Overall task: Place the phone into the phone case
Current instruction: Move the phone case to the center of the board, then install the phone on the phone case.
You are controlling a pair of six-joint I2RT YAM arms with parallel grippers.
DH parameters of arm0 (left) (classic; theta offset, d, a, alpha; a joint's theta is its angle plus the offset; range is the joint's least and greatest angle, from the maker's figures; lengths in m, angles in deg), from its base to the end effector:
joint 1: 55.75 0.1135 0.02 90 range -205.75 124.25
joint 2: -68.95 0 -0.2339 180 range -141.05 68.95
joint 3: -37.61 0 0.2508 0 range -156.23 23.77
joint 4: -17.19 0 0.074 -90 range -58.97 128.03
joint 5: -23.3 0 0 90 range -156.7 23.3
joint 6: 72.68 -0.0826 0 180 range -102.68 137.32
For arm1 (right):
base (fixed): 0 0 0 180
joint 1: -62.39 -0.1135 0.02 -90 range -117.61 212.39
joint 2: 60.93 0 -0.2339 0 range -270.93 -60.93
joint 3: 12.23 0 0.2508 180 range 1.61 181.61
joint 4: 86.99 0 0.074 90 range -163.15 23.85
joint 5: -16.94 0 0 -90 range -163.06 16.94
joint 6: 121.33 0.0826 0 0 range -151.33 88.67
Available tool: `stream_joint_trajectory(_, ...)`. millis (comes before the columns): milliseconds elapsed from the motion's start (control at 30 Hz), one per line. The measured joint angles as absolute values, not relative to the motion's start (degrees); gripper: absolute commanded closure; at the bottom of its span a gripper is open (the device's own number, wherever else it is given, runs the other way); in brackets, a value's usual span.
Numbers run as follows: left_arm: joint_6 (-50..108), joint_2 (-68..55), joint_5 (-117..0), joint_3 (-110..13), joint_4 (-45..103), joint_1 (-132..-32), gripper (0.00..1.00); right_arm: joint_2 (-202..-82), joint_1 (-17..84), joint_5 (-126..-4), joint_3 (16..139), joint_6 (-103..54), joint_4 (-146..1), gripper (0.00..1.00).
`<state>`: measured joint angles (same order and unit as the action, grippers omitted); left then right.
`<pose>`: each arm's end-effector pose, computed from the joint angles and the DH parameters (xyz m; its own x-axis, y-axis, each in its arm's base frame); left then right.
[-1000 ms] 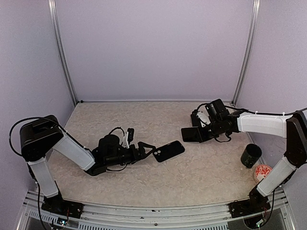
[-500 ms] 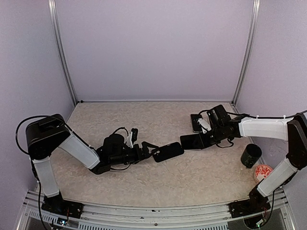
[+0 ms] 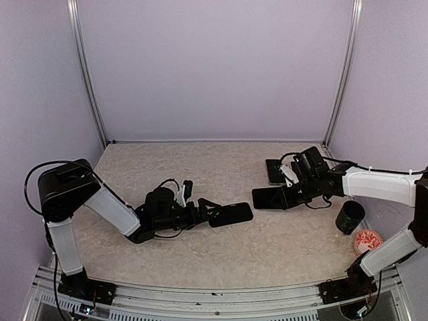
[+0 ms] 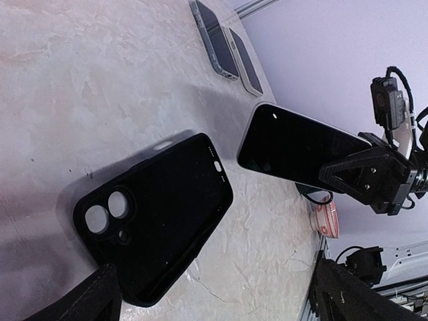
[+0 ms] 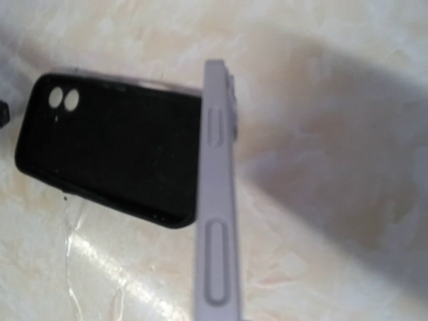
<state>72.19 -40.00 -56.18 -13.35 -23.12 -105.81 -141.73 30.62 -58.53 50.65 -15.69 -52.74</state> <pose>0.2303 -0.2986 0.0749 -0.8200 -0.2732 -0.5029 0.3386 0.4769 -0.8111 0.2575 0.1838 0.1456 -0.8193 -0.2004 -0.5372 -0.4357 0.8266 0.3562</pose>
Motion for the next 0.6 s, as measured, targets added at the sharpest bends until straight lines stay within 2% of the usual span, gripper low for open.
stream_joint_trajectory(267,72.4,-40.0,-56.2,-12.7,-23.2,-104.7,0.01,-141.0,30.6,-56.7,56.7,-14.5,-48.4,1.00)
stream_joint_trajectory(600,72.7,-40.0,-56.2,-10.9,-23.8,-104.6,0.01,-151.3,30.6,-46.6,64.5,-12.8,-46.2,1.00)
